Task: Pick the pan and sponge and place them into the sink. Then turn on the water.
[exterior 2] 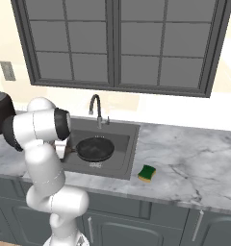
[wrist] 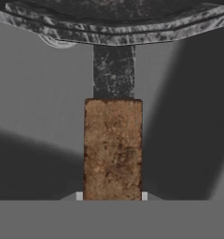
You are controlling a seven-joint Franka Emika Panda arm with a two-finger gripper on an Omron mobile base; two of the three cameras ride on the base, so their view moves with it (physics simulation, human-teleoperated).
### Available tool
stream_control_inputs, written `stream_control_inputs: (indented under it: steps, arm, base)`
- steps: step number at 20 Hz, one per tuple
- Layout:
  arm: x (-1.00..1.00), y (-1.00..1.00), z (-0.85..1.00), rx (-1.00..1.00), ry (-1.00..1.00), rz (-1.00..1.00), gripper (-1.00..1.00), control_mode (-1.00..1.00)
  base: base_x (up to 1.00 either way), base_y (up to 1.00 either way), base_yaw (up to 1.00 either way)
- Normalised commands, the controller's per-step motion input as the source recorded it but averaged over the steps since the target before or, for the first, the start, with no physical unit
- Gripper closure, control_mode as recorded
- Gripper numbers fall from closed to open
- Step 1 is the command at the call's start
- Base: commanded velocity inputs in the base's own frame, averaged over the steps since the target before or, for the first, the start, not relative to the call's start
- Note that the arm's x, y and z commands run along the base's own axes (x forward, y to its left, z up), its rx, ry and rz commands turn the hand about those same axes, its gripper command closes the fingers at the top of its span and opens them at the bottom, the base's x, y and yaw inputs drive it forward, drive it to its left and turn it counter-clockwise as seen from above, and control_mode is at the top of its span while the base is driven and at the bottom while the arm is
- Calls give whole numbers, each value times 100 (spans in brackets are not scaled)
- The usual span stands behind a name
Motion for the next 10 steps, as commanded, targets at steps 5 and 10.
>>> stream_control_inputs:
  steps: [5, 10]
  arm:
    - [6, -15, -10, -3, -1, 0, 100, -100]
    - [4, -9, -15, -2, -1, 0, 100, -100]
  base:
    - [0, 0, 0]
    - [0, 0, 0]
